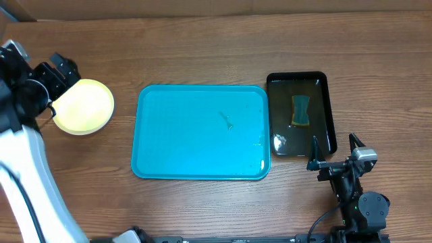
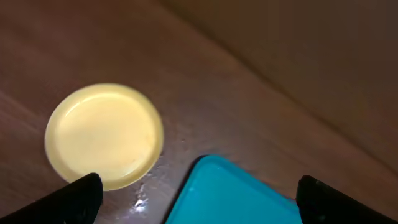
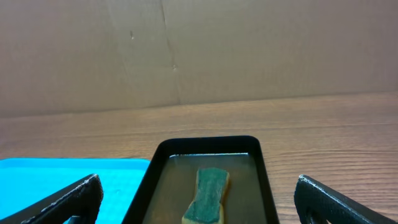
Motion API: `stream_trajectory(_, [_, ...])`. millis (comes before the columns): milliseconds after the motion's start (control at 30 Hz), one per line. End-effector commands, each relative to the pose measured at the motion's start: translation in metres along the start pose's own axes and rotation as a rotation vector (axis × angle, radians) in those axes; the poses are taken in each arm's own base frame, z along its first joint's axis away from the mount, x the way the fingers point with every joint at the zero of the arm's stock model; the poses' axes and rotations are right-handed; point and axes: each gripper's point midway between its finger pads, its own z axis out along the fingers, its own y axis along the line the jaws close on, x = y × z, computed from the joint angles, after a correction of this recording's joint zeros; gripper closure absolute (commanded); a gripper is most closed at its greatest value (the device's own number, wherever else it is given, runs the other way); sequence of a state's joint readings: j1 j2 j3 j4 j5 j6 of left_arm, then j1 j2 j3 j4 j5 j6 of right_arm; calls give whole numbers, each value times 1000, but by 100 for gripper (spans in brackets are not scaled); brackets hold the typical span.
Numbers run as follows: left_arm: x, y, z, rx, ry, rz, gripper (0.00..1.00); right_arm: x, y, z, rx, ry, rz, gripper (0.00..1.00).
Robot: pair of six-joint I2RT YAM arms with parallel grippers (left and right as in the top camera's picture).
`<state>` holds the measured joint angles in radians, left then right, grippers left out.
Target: Clean dirty plates on tray and stack at the side
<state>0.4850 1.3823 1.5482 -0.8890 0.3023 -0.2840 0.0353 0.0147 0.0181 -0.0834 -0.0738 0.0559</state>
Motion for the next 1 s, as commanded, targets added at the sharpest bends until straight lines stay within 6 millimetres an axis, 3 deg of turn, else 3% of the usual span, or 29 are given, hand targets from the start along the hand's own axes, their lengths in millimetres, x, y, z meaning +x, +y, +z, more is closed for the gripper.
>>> stream_trajectory(0, [-2, -43, -46, 87, -96, 100, 0, 1, 0, 0, 3, -7, 3, 0])
stream_trajectory(233, [23, -114, -132, 293, -226, 251, 0, 1, 0, 0, 3, -7, 3, 0])
stream_trajectory(333, [37, -130, -158, 365, -255, 293, 0, 1, 0, 0, 3, -7, 3, 0])
stream_trajectory(433, [51, -130, -173, 392, -272, 308, 0, 1, 0, 0, 3, -7, 3, 0])
stream_trajectory(567, [81, -112, -169, 376, -234, 302, 0, 1, 0, 0, 3, -7, 3, 0])
stream_trajectory(967, [194, -40, -116, 288, -118, 274, 0, 1, 0, 0, 3, -7, 3, 0])
